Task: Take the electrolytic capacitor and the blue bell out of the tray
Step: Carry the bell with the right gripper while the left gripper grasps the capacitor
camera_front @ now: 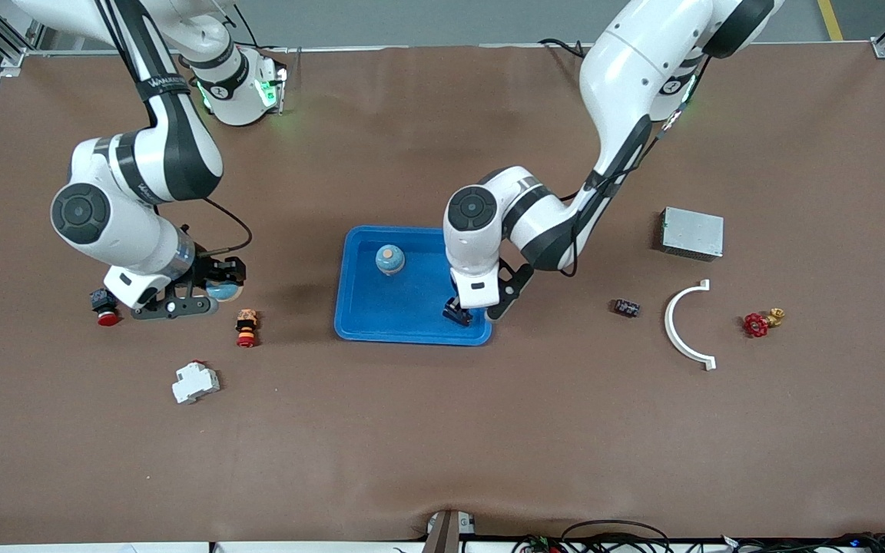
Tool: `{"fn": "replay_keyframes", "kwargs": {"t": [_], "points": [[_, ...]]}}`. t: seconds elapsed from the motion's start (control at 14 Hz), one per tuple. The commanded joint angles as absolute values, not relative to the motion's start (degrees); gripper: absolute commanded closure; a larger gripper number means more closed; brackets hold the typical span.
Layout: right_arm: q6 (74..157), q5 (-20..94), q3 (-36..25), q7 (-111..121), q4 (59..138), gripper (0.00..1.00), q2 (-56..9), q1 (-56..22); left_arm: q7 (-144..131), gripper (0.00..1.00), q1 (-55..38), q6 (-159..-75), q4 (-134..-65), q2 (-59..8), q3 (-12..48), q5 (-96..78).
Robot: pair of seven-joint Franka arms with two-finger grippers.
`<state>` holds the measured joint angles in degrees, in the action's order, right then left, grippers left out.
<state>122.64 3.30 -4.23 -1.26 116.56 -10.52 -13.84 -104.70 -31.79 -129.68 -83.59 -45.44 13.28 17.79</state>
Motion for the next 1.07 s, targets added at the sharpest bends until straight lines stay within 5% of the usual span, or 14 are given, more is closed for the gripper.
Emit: {"fn": "replay_keyframes", "kwargs": {"t": [0.0, 0.43, 0.86, 1.0], "points": [[128.5, 3.0, -3.2, 3.1, 125.0, 1.00, -5.8, -11.1, -106.3, 0.32, -33.2, -130.4, -79.1, -48.6, 11.9, 18.8], [141.3, 3.0, -3.2, 16.1, 133.5, 1.00, -6.1, -3.0, -106.3, 0.32, -33.3, -134.2, -78.8, -51.1, 11.9, 18.7], [142.2, 3.0, -3.2, 16.7, 133.4, 1.00, -10.4, -1.1, -106.4, 0.33, -33.6, -137.2, -78.8, -52.1, 11.9, 18.9], [144.1, 3.0, -3.2, 16.7, 133.3, 1.00, -12.6, -1.0, -107.3, 0.45, -34.2, -137.2, -79.2, -52.2, 11.3, 19.0]]}}
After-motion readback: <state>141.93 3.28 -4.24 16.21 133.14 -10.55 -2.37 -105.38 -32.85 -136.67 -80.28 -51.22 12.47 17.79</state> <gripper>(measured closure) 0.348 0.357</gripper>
